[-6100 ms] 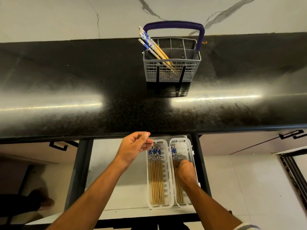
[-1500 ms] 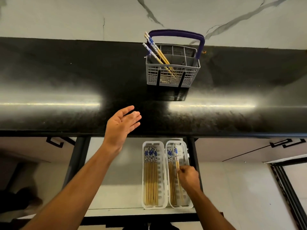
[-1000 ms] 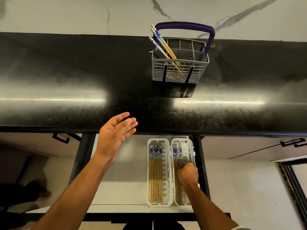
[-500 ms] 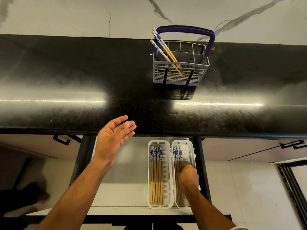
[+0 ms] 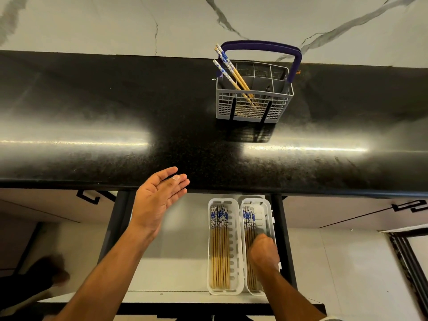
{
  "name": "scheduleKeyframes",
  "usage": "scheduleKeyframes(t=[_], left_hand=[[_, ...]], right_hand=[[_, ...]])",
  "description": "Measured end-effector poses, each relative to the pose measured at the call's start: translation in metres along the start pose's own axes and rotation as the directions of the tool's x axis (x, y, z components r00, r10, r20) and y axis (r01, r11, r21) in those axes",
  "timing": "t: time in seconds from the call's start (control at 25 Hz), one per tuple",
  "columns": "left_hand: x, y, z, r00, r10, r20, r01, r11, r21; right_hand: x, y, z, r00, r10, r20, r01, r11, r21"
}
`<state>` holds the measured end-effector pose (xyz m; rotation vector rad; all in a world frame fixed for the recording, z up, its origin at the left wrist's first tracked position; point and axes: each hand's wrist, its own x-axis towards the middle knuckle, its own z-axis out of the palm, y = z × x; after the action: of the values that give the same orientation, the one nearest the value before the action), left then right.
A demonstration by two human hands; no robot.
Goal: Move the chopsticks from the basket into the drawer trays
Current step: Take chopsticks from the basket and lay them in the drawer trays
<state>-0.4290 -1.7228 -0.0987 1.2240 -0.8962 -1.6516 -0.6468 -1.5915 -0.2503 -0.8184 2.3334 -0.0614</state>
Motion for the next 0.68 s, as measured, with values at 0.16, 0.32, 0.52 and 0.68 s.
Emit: scheduleKeyframes(t=[0.16,0.32,0.52,0.68], left_hand=[[0.0001,0.0,-0.0017,1.0,0.0,-0.006,0.0,1.0,-0.002],[0.0001,0.0009,-0.0019,1.0,0.004,-0.005,-0.004,1.0,0.004],[-0.0005,-0.0003,-0.0029,1.0,0.005,-0.009,-0.005,1.0,0.015],[-0.0023,-0.0015,-0.0037,1.0,0.01,-0.009,-0.01,1.0,0.029]], right_hand=[[0.0001,0.0001,0.0013,0.999,-0.029,0.015,0.029,1.0,0.009],[0.0018,-0.0007,0.0016,1.0,-0.024,0.004,0.024,1.0,0.02],[0.0065,0.0005,-0.0012,1.0,0.01,0.021,-0.011,0.999,0.036],[0.0082,0.0023,-0.0013,1.0,0.002,0.017,-0.002,1.0,0.018]])
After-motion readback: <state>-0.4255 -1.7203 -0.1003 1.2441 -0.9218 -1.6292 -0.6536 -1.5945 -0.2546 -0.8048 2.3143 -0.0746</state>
